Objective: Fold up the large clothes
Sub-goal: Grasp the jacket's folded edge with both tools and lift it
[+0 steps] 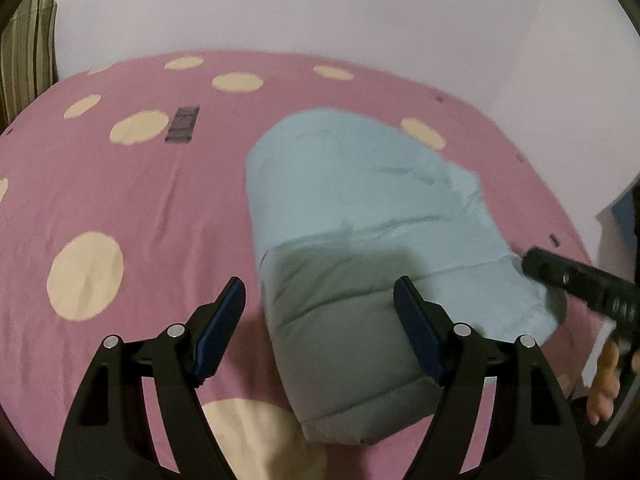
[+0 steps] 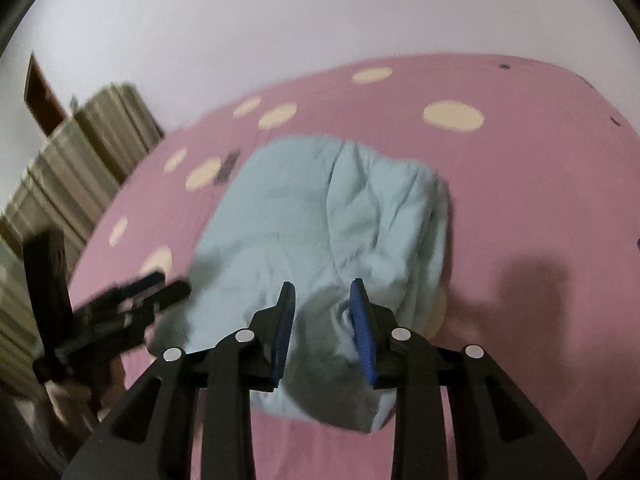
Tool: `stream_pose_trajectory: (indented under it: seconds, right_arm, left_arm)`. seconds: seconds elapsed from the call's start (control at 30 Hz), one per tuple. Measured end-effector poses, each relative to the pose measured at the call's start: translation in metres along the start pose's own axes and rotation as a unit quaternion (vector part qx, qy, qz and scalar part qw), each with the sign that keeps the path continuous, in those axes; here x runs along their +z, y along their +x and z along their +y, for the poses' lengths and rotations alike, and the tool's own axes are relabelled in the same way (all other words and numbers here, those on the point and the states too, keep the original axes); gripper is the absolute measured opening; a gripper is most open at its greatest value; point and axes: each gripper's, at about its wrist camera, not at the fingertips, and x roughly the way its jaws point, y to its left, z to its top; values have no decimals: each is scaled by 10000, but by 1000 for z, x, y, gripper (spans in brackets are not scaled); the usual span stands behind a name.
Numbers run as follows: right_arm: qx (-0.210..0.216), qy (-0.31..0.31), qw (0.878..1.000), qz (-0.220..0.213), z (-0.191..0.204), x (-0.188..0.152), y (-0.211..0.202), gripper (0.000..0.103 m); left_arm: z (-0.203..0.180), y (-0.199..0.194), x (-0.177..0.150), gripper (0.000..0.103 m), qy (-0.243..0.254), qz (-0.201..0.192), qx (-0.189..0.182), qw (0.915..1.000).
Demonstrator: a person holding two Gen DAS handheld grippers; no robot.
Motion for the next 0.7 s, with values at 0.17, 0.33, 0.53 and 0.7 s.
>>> stream_pose_trajectory:
  seconds: [0.17,0.33,0.53,0.7]
  right_arm:
    - [-151,135,9991,363,-13,-21,31,28]
    - [-135,277,9981,542,-24,-31,59,27]
    - [-252,198,9984,460,-24,-38,73,26]
    - [-263,233,9989,323,-25,-42,74,26]
  left_arm:
    - [8,16,-6,77,-125,234,37,9996]
    - [7,37,-10,77,3,541,160,9984]
    - [12,62,-20,78,-47,681,179,9975]
    - [6,66,-22,78,162,628,364,9972]
